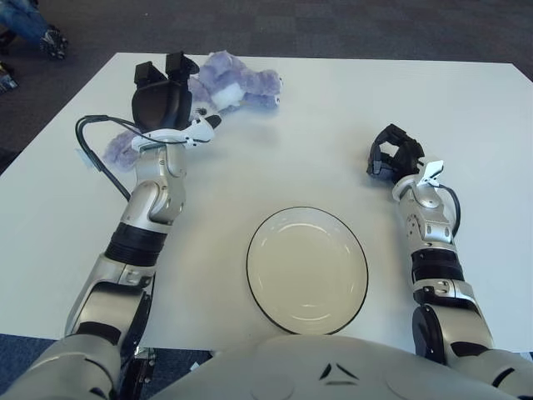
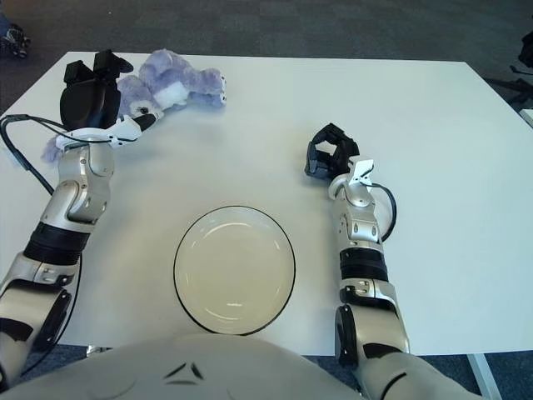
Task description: Put the doll into the plate.
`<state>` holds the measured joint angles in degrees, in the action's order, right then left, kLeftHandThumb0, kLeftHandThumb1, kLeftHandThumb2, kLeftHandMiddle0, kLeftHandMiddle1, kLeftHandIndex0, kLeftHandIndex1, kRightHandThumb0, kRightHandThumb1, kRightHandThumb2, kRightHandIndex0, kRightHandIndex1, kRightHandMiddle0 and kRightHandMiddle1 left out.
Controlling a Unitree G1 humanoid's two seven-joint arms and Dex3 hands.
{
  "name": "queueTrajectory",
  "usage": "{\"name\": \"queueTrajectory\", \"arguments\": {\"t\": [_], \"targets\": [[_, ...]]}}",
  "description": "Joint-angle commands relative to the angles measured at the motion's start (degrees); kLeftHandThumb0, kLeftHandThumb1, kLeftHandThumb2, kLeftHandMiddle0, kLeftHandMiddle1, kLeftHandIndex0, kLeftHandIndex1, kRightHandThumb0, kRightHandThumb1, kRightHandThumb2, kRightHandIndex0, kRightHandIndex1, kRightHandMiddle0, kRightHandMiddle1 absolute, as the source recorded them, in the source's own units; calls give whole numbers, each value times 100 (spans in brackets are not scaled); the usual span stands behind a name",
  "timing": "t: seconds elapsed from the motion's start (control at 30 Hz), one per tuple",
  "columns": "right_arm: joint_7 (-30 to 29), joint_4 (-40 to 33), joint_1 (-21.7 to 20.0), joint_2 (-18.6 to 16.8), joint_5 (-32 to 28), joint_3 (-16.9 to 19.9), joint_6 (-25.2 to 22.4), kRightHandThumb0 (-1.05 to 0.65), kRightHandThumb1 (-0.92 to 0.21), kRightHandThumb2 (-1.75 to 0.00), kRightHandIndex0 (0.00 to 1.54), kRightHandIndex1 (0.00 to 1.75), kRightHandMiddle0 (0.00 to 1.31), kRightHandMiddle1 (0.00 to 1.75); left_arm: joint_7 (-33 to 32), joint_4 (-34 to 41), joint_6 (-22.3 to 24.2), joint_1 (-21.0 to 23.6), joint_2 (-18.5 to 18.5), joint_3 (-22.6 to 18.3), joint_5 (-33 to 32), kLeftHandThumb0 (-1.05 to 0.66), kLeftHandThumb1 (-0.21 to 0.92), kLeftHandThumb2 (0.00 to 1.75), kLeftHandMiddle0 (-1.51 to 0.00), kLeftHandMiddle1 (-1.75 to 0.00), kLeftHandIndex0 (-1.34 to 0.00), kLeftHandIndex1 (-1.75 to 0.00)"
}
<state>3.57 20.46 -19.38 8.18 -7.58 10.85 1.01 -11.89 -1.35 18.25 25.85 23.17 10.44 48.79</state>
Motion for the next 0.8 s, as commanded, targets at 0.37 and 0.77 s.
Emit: {"name": "queueTrajectory", "arguments": {"t": [0.37, 0.77], "targets": [[-10, 72, 51, 36, 60, -37, -79, -49, -28, -136, 127, 175, 65, 175, 112, -1328, 132, 683, 188, 345, 327, -63, 31, 89, 0, -135, 0, -67], [-23, 131, 13, 23, 11, -18, -115, -50, -27, -137, 126, 175, 65, 175, 240, -2226, 46, 1191, 253, 622, 283, -67, 38, 82, 0, -114, 0, -48]]}}
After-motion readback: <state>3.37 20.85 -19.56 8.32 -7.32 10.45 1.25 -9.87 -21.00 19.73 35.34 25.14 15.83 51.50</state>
